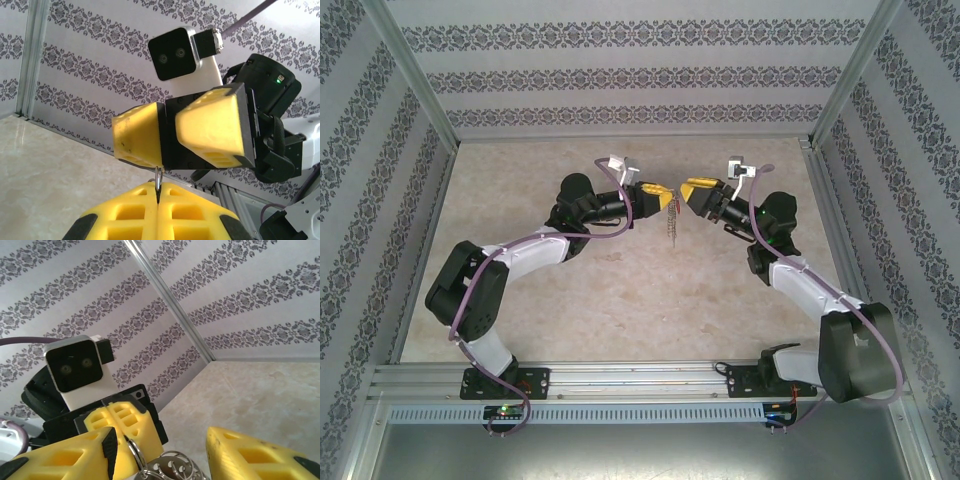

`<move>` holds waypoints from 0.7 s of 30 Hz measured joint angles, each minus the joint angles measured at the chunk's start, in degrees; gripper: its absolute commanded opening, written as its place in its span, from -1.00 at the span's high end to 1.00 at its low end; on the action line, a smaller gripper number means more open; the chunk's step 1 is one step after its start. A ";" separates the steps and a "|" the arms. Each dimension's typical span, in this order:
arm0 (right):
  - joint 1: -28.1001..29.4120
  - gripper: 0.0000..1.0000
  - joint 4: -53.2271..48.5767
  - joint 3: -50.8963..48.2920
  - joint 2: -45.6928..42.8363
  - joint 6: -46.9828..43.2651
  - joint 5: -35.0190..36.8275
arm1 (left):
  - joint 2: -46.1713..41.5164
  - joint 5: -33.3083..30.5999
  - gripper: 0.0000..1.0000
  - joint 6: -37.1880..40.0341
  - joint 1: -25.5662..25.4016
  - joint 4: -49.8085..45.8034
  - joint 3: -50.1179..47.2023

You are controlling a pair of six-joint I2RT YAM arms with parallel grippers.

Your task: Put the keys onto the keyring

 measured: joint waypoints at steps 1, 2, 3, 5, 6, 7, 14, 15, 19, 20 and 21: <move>0.15 0.01 0.44 0.00 0.33 0.22 -0.15 | 0.13 -0.15 1.00 -0.52 0.09 0.55 0.00; 0.42 0.01 0.76 0.00 0.61 0.42 -0.28 | 0.35 -0.22 1.00 -1.27 0.11 1.27 0.02; 0.66 0.02 0.96 0.00 0.85 0.46 -0.37 | 0.50 -0.35 1.00 -1.73 0.11 1.73 0.02; 1.18 0.04 1.33 0.02 1.46 0.61 -0.50 | 0.85 -0.37 1.00 -3.08 0.11 2.80 0.02; 1.25 0.05 1.44 0.04 1.73 0.66 -0.55 | 1.05 -0.37 1.00 -3.65 0.11 3.41 0.02; 1.27 0.06 1.73 0.07 2.08 0.66 -0.74 | 1.36 -0.37 1.00 -4.35 0.17 4.20 0.07; 1.88 0.39 3.06 0.20 3.72 1.84 -1.11 | 2.64 -0.39 1.00 -7.39 0.92 6.36 0.44; 1.88 0.44 3.23 0.20 3.80 1.97 -1.11 | 2.67 -0.39 1.00 -7.56 1.03 6.47 0.44; 1.88 0.48 3.89 0.20 3.85 2.12 -1.20 | 2.71 -0.42 1.00 -7.91 1.14 6.86 0.70; 1.88 0.48 4.00 0.20 3.87 2.12 -1.36 | 2.73 -0.39 1.00 -8.02 1.18 6.95 0.76; 1.88 0.47 4.11 0.20 3.96 2.14 -1.42 | 2.73 -0.39 1.00 -8.09 1.18 7.02 0.81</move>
